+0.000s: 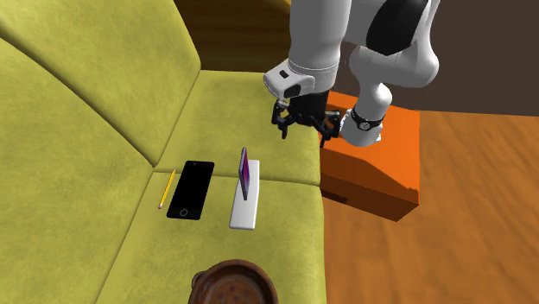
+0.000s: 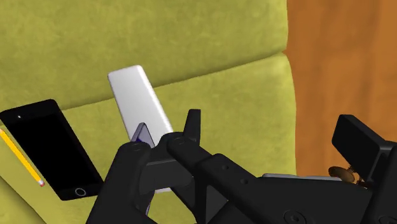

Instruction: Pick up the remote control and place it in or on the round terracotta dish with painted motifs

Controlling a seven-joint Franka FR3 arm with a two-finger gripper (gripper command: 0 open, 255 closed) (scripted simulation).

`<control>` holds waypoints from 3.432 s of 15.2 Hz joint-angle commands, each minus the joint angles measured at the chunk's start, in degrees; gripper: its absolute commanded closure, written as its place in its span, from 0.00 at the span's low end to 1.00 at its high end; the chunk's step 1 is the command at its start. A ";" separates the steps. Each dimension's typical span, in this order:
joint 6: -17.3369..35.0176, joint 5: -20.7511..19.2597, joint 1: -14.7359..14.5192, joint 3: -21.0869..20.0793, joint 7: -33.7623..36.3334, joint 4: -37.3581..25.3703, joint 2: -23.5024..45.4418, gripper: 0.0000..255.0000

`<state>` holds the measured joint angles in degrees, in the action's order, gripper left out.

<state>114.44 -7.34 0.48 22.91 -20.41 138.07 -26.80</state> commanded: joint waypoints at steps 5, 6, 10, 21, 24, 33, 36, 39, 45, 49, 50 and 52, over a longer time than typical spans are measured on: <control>7.46 1.74 -1.53 7.01 -12.85 -4.33 12.28 0.00; 8.57 2.61 -1.79 8.02 -15.17 -5.36 14.61 0.00; 12.26 7.78 -2.31 11.24 -25.07 -10.33 24.63 0.00; 18.99 15.02 -1.01 11.21 -33.21 -11.65 34.64 0.00; 18.99 15.02 -1.01 11.21 -33.21 -11.65 34.64 0.00; 18.99 15.02 -1.01 11.21 -33.21 -11.65 34.65 1.00; 19.00 15.02 -1.01 11.21 -33.21 -11.64 34.64 1.00; 18.30 14.50 -1.11 11.33 -32.85 -11.88 34.07 1.00; 14.07 11.83 -1.55 11.74 -30.91 -13.62 30.91 1.00; 11.17 10.36 -1.74 11.82 -29.83 -15.03 29.05 1.00; 10.44 10.04 -1.78 11.83 -29.59 -15.41 28.61 1.00; 8.97 9.43 -1.85 11.81 -29.13 -16.22 27.79 1.00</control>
<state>124.20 2.45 -1.34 34.71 -49.78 122.24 1.49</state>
